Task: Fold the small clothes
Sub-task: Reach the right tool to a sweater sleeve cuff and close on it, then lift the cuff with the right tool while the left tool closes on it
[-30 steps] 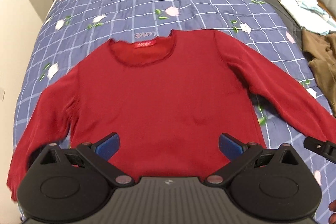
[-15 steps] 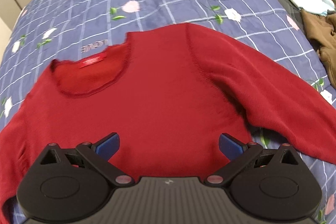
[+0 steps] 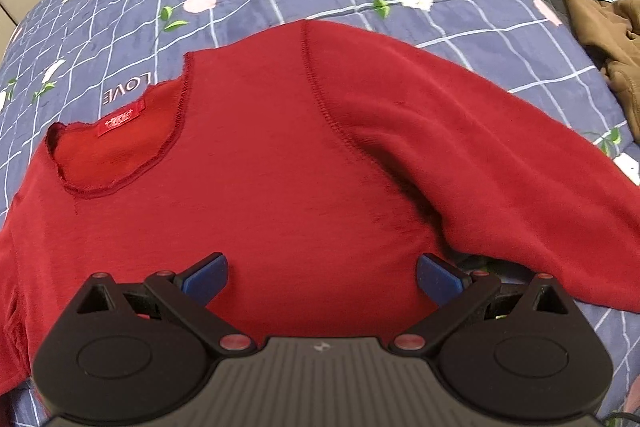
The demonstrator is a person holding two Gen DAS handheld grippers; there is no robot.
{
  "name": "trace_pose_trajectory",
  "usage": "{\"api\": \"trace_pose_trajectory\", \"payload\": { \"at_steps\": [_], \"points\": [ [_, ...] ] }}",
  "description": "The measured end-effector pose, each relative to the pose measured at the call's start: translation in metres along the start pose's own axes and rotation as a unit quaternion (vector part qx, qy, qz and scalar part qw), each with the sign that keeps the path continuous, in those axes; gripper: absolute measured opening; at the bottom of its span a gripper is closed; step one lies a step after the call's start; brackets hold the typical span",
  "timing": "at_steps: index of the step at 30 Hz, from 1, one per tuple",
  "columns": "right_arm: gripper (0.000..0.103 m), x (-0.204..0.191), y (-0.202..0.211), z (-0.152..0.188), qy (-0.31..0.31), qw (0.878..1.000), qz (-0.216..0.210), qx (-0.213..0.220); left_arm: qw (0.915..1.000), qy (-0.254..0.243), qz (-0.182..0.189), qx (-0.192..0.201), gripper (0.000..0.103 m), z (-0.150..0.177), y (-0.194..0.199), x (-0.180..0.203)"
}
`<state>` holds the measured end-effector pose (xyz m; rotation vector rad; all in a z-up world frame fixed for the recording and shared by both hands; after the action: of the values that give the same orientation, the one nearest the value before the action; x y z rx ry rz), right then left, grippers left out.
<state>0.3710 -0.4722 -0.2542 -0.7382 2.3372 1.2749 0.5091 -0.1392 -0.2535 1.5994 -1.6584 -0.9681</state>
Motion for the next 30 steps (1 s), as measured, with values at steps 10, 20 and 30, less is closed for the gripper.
{"api": "trace_pose_trajectory", "payload": {
  "at_steps": [10, 20, 30],
  "points": [
    [0.053, 0.016, 0.002, -0.013, -0.017, 0.998, 0.034, 0.041, 0.9992, -0.002, 0.036, 0.015, 0.102, -0.016, 0.017, 0.02],
    [0.005, -0.002, 0.016, -0.028, 0.062, 0.997, 0.001, 0.052, 0.9941, 0.011, 0.099, 0.041, 0.102, -0.038, 0.051, 0.029],
    [0.005, -0.138, 0.086, 0.009, 0.396, 0.882, -0.231, 0.113, 0.9444, 0.13, 0.29, 0.086, 0.102, -0.088, 0.098, 0.016]
  ]
}}
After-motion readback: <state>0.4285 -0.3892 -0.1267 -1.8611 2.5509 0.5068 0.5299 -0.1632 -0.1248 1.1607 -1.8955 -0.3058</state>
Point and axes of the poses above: each gripper's, at about its wrist camera, not at the fingertips, and y roughly against the way its jaws point, x to its right, z to its underside, the point moved 3 cm from there along -y, roughly the way its jaws point, and after that the axes turned 15 degrees about x, right-handed, at the moved point
